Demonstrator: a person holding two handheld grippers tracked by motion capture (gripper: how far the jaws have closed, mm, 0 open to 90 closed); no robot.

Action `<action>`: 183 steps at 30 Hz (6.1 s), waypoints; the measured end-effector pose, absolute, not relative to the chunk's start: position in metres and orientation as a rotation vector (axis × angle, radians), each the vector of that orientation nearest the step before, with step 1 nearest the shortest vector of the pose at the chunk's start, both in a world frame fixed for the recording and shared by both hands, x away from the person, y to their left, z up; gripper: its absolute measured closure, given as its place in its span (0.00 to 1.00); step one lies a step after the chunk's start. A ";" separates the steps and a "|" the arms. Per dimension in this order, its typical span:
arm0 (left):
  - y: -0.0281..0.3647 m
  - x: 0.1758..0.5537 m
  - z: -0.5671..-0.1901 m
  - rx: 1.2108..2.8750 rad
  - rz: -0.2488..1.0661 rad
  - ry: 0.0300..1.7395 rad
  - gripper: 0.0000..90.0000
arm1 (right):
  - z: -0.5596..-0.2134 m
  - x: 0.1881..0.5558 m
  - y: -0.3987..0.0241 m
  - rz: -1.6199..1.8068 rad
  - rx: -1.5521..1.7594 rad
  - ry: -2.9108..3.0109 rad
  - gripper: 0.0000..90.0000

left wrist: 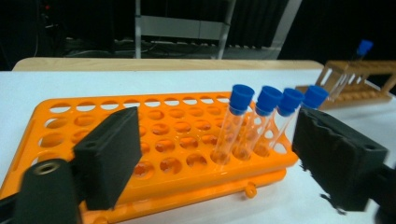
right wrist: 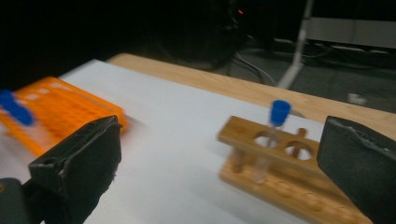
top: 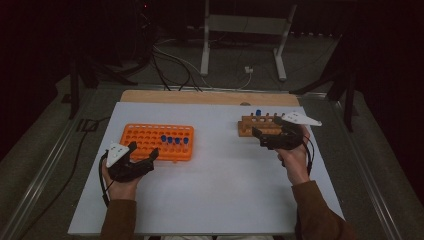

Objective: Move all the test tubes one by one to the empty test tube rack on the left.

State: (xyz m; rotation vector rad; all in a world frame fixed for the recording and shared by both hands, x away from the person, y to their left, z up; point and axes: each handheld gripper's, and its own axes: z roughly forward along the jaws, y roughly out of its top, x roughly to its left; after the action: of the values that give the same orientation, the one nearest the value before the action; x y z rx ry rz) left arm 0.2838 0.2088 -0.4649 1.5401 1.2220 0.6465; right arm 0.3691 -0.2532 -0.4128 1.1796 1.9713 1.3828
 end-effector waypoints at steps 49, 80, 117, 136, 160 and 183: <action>0.199 0.293 -0.479 1.636 0.682 1.306 0.01 | -0.471 0.446 -0.240 1.223 1.313 1.923 0.85; 0.196 0.294 -0.480 1.650 0.673 1.297 0.01 | -0.418 0.427 -0.257 1.330 1.203 1.877 0.86; 0.178 0.285 -0.466 1.615 0.712 1.225 0.01 | -0.439 0.352 -0.236 1.477 1.121 2.105 0.85; 0.073 0.280 -0.445 1.761 0.705 0.958 0.15 | -0.439 0.343 -0.197 1.499 1.077 2.185 0.85; 0.014 0.308 -0.478 1.832 0.511 0.922 0.66 | -0.448 0.336 -0.173 1.505 1.050 2.250 0.85; 0.023 0.307 -0.479 1.847 0.493 0.875 0.87 | -0.439 0.337 -0.184 1.609 1.038 2.226 0.51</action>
State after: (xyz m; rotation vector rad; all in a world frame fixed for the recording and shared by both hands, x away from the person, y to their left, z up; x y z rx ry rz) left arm 0.3066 0.0233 -0.4788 1.8466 0.8754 0.4929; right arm 0.3372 -0.1842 -0.4390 1.0383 2.2261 1.6087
